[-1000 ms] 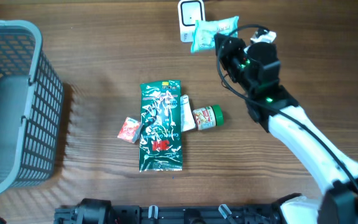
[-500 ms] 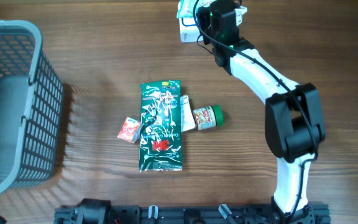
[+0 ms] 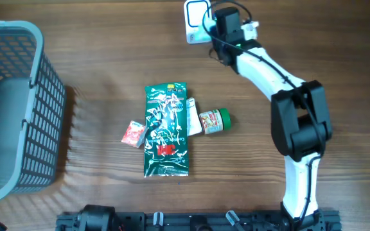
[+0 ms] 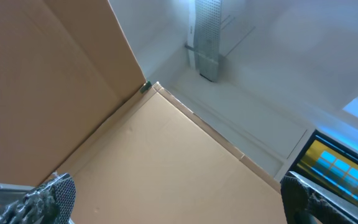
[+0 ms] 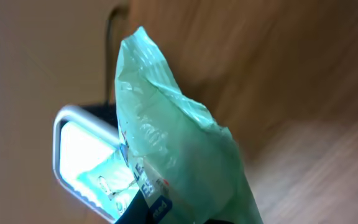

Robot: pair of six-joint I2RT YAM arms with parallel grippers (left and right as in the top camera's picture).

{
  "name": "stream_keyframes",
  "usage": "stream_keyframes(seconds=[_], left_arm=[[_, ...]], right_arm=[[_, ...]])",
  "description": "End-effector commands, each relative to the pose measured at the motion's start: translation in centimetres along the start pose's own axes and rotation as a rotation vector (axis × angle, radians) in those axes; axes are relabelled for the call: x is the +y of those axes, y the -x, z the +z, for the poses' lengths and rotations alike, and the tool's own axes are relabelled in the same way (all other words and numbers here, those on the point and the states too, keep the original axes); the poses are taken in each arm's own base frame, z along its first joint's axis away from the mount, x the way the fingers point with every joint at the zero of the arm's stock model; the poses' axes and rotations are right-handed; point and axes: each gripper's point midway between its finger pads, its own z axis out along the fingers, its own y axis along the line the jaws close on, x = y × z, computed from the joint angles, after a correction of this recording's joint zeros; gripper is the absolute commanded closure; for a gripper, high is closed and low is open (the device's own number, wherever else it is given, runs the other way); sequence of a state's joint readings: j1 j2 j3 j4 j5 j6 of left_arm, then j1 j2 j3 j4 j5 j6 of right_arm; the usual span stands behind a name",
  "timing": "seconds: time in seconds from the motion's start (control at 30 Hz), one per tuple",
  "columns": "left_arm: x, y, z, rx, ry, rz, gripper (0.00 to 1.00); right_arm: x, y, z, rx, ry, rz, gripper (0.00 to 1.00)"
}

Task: Scan the item barcode
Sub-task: 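Hold the wipes pack up under the white scanner, then carry the wipes pack right and drop it at the table edge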

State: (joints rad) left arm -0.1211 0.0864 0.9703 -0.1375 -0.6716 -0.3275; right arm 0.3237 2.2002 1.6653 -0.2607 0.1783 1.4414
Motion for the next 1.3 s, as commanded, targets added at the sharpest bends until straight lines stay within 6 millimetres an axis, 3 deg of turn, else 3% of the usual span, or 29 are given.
stream_keyframes(seconds=[0.0, 0.07, 0.13, 0.2, 0.3, 0.43, 0.53, 0.63, 0.73, 0.77, 0.8, 0.83, 0.87, 0.9, 1.0, 1.1, 1.17, 1.23, 1.27], left_arm=[[0.3, 0.0, -0.1, -0.005, 0.014, 0.015, 0.00], [0.4, -0.2, -0.1, 0.004, 0.018, 0.022, 0.00], [0.5, -0.6, -0.1, 0.016, 0.023, 0.034, 0.00], [0.7, -1.0, -0.1, 0.033, 0.030, 0.048, 0.00], [1.3, -2.1, -0.2, 0.076, 0.048, 0.085, 0.00], [1.6, -2.7, -0.3, 0.099, 0.058, 0.104, 0.00], [1.8, -3.1, -0.3, 0.116, 0.065, 0.119, 0.00], [2.1, -3.7, -0.4, 0.138, 0.074, 0.138, 0.00], [2.3, -4.0, -0.5, 0.151, 0.079, 0.149, 0.00], [2.3, -4.0, -0.5, 0.151, 0.079, 0.149, 0.00], [2.3, -4.0, -0.5, 0.151, 0.079, 0.149, 0.00], [2.3, -4.0, -0.5, 0.151, 0.079, 0.148, 0.00], [2.3, -4.0, -0.5, 0.152, 0.079, 0.146, 0.00], [2.3, -4.1, -0.5, 0.156, 0.080, 0.149, 0.00], [2.5, -4.6, -0.6, 0.176, 0.084, 0.164, 0.00], [2.2, -5.8, -0.8, 0.231, 0.049, 0.184, 0.00], [1.5, -6.4, -0.9, 0.263, 0.002, 0.182, 0.00], [0.8, -6.9, -1.1, 0.288, -0.043, 0.176, 0.00], [0.5, -7.2, -1.2, 0.303, -0.061, 0.177, 0.00]], right_arm=[[4.1, 10.7, -9.3, -0.146, 0.063, 0.058, 0.95], [1.3, 17.2, -14.1, -0.235, -0.026, 0.123, 0.96], [-3.4, 23.1, -17.9, -0.322, -0.150, 0.197, 0.96], [-9.0, 27.9, -20.1, -0.374, -0.294, 0.249, 0.96], [-17.1, 33.2, -21.6, -0.405, -0.481, 0.286, 0.96], [-27.1, 36.8, -22.1, -0.460, -0.688, 0.371, 0.96], [-31.3, 36.9, -19.8, -0.439, -0.744, 0.402, 0.96], [-33.6, 36.5, -17.1, -0.411, -0.779, 0.401, 0.93], [-34.1, 37.1, -15.6, -0.398, -0.776, 0.340, 0.92], [-33.8, 37.6, -15.6, -0.404, -0.763, 0.314, 0.88], [-33.4, 38.0, -15.7, -0.408, -0.754, 0.291, 0.66], [-32.7, 38.8, -16.2, -0.412, -0.743, 0.258, 0.24], [-31.7, 39.5, -16.9, -0.410, -0.723, 0.212, 0.06], [-30.9, 39.8, -17.3, -0.408, -0.708, 0.185, 0.00], [-26.9, 39.7, -19.4, -0.365, -0.594, 0.135, 0.00], [-20.9, 37.4, -21.6, -0.251, -0.352, 0.114, 0.00], [-16.8, 35.1, -23.8, -0.177, -0.209, 0.095, 0.01], [-14.7, 32.9, -25.6, -0.140, -0.161, 0.072, 0.00], [-13.5, 30.9, -27.0, -0.115, -0.152, 0.051, 0.00]])
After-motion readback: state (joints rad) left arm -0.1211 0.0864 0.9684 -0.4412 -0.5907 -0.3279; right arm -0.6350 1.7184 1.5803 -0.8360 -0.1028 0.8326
